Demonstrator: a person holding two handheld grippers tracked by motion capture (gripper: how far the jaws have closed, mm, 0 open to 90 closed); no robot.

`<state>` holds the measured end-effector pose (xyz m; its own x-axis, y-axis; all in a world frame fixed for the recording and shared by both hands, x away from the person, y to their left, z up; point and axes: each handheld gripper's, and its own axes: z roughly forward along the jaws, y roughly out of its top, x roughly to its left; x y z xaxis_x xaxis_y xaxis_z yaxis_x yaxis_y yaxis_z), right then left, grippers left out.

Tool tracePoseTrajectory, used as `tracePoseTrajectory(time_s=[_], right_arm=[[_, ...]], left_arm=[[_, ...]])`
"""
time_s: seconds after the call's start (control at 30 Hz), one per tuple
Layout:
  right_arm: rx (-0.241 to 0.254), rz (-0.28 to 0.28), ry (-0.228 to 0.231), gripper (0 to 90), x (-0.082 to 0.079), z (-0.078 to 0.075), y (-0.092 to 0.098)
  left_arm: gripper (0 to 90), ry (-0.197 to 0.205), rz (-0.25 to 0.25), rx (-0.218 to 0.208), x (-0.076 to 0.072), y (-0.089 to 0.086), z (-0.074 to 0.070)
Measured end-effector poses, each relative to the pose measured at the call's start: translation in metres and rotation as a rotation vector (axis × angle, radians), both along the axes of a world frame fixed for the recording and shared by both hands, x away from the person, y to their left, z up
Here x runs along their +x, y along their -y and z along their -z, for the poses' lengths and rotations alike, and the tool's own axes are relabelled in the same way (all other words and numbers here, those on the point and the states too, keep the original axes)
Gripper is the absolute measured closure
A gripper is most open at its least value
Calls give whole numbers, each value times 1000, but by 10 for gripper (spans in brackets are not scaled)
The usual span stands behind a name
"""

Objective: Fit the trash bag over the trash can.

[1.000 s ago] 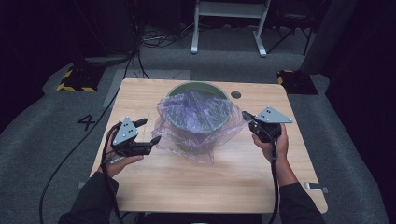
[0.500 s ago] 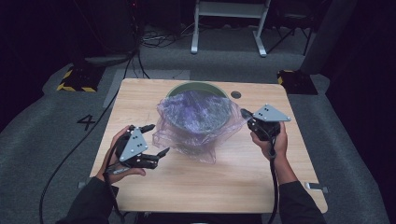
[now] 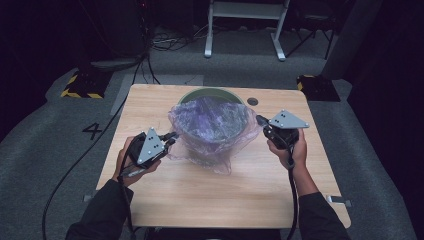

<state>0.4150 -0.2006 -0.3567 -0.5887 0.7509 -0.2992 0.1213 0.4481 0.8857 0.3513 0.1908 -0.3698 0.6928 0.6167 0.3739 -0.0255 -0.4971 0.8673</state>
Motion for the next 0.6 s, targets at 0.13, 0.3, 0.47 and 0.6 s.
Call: tracePoseTrajectory(time_s=[0.13,0.3,0.47,0.6], right_arm=[[-3,-1,0,900,2,-3,-1],[-7,-3,8,900,5,-9,-4],[-10,0,-4,900,12,-14,-6],[-7,5,-20,900,21,-18,-6]], left_arm=[[895,-1,11,-69,2,-8,-9],[897,8,17,-91,7,-9,-20],[898,18,26,-131,12,-11,-33],[898,-2,16,-185,23,-16,-43]])
